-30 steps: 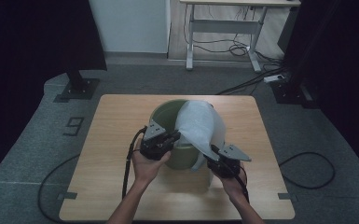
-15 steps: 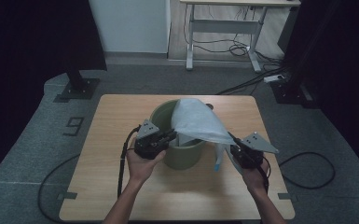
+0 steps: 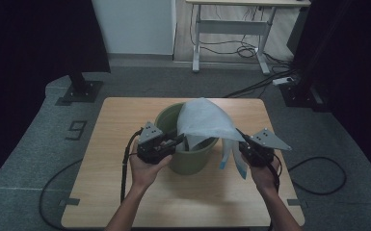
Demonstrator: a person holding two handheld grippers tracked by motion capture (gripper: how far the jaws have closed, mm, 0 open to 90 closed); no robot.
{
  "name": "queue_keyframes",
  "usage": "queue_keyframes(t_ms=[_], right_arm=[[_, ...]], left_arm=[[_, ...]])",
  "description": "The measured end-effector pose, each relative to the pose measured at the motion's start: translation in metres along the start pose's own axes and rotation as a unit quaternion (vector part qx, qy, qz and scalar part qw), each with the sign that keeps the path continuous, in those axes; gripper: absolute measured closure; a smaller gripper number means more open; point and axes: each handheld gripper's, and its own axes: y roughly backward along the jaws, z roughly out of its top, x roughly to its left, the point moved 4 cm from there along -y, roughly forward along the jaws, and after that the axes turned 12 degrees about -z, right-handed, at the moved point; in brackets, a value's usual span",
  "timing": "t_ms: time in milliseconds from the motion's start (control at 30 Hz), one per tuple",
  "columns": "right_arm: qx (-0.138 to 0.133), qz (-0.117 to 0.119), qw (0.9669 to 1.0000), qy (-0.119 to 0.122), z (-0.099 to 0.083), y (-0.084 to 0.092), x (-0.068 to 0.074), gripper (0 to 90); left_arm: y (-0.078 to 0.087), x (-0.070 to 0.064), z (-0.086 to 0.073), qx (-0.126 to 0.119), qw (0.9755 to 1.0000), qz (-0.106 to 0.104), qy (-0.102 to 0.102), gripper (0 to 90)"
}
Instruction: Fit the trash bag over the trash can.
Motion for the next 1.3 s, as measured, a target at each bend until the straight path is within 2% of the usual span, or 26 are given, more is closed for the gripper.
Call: queue_keyframes(t_ms=[100,200,333,433,500,567,700,833,1000,1067,1167,1300], right_arm=[[-0.007,0.001,1.0,0.006,0.011,0.001,0.002,88.3],[-0.012,0.004,0.9998,0.014,0.02,0.001,0.006,88.3],[-0.018,0.015,0.9995,0.021,0.03,0.0,0.015,88.4],[-0.022,0.024,0.9991,0.027,0.035,-0.001,0.021,88.4],[-0.02,0.031,0.9988,0.033,0.036,-0.001,0.025,88.3],[-0.019,0.037,0.9985,0.036,0.036,-0.002,0.028,88.3],[-0.02,0.05,0.9979,0.035,0.034,-0.004,0.032,88.3],[-0.015,0.063,0.9973,0.034,0.03,-0.006,0.033,87.7],[-0.012,0.087,0.9961,0.013,0.024,-0.009,0.032,81.3],[-0.01,0.098,0.9951,0.008,0.021,-0.01,0.035,74.2],[-0.006,0.102,0.9946,0.019,0.014,-0.01,0.041,58.5],[-0.017,0.108,0.9939,0.014,0.007,-0.003,0.043,48.1]], left_arm=[[-0.002,-0.004,0.003,0.009,0.9999,-0.009,-0.008,52.2],[-0.005,-0.01,0.005,0.013,0.9996,-0.006,-0.024,43.6],[-0.013,-0.016,0.008,0.024,0.9987,-0.003,-0.045,40.5],[-0.017,-0.017,0.011,0.025,0.9984,0.005,-0.05,40.7],[-0.017,-0.017,0.014,0.021,0.9984,0.008,-0.052,45.3],[-0.017,-0.016,0.016,0.02,0.9981,0.012,-0.056,55.5],[-0.017,-0.011,0.017,0.022,0.9987,0.004,-0.046,73.9],[-0.016,-0.006,0.016,0.025,0.9988,0.001,-0.043,86.0],[-0.007,0.01,0.014,0.012,0.9995,0.024,-0.016,89.2],[-0.003,0.016,0.014,0.008,0.9994,0.032,-0.008,89.4],[0.003,0.025,0.012,0.005,0.999,0.043,0.005,89.5],[0.014,0.04,0.01,-0.005,0.998,0.055,0.031,89.5]])
